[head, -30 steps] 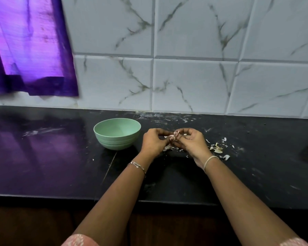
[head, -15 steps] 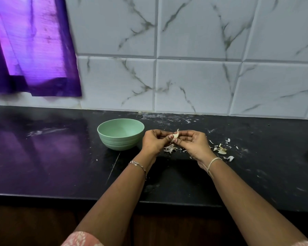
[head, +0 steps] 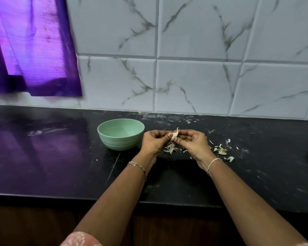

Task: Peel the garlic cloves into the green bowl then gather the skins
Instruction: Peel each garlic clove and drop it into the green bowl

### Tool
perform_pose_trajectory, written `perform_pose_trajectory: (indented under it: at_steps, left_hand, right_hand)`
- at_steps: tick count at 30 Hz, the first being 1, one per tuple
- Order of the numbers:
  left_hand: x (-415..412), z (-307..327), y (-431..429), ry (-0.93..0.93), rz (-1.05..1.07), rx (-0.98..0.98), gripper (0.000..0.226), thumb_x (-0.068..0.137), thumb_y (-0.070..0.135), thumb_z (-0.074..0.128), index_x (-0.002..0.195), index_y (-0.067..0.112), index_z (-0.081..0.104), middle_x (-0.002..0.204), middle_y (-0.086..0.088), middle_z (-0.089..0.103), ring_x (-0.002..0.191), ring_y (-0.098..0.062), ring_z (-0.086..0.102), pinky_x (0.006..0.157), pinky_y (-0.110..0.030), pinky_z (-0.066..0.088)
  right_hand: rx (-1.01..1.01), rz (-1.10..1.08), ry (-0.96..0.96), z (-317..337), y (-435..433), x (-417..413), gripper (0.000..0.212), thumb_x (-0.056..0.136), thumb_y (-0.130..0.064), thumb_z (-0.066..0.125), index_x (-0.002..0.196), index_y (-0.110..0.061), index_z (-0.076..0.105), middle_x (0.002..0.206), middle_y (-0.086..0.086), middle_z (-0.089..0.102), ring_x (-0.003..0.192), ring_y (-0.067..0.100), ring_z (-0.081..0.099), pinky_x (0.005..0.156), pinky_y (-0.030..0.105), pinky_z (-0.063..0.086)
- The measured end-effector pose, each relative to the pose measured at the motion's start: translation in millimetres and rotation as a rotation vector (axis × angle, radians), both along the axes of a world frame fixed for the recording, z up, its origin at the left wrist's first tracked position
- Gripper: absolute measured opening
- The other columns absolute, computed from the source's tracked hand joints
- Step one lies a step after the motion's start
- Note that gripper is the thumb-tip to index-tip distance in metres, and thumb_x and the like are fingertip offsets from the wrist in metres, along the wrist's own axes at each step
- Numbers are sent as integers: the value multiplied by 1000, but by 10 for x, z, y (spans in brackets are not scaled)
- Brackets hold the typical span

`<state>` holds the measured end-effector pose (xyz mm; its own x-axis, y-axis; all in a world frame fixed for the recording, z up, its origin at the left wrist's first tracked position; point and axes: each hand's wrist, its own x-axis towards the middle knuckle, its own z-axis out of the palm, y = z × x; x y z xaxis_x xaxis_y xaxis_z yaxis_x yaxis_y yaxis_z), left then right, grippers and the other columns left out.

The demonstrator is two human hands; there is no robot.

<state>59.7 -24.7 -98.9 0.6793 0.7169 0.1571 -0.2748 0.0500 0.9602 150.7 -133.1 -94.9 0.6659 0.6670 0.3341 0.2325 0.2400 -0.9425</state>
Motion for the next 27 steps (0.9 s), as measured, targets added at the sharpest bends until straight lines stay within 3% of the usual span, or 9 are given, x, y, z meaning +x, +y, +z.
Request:
perform_pose_trajectory:
  at_steps: [5, 11, 15, 18, 22, 27]
  left_hand:
    - [-3, -8, -30, -6, 40, -8, 10, 81, 0, 73, 90, -2, 72, 81, -17, 70, 68, -17, 66, 68, -23, 57]
    - [-22, -8, -80, 33, 30, 107, 5, 78, 3, 76, 83, 3, 74, 74, -12, 71, 63, -13, 66, 65, -23, 56]
    - [7, -34, -64, 130, 110, 267, 7, 76, 13, 81, 76, 16, 75, 79, -10, 74, 75, -19, 70, 78, -33, 58]
    - [28, -28, -96, 236, 192, 418, 4, 79, 13, 78, 79, 15, 75, 76, -3, 73, 66, -7, 65, 69, -21, 54]
    - [33, -17, -122, 263, 242, 467, 5, 80, 13, 77, 84, 12, 75, 72, 4, 70, 60, 2, 60, 59, -11, 48]
    - [36, -19, -129, 252, 279, 522, 4, 81, 14, 76, 86, 13, 76, 75, 4, 71, 66, -2, 64, 67, -15, 52]
  right_hand:
    - [-23, -34, 19, 6, 12, -30, 31, 74, 8, 76, 103, 1, 70, 91, 12, 74, 79, 15, 71, 80, 28, 59]
    - [-57, -120, -34, 6, 14, -81, 23, 76, 11, 72, 86, -9, 65, 74, 3, 70, 66, 8, 68, 68, 22, 58]
    - [-114, -176, -86, -20, 37, -71, 21, 75, 3, 74, 82, -15, 64, 75, 4, 70, 68, 14, 67, 68, 26, 57]
    - [-166, -223, -125, -39, 59, -65, 21, 71, -3, 75, 79, -19, 65, 73, 1, 71, 67, 16, 68, 73, 37, 58]
    - [-195, -238, -147, -39, 69, -75, 22, 64, -8, 75, 79, -21, 66, 73, 0, 73, 72, 22, 72, 76, 45, 60]
    - [-223, -347, -264, -22, 88, -43, 16, 67, -15, 77, 69, -26, 66, 75, -4, 72, 73, 13, 69, 74, 35, 59]
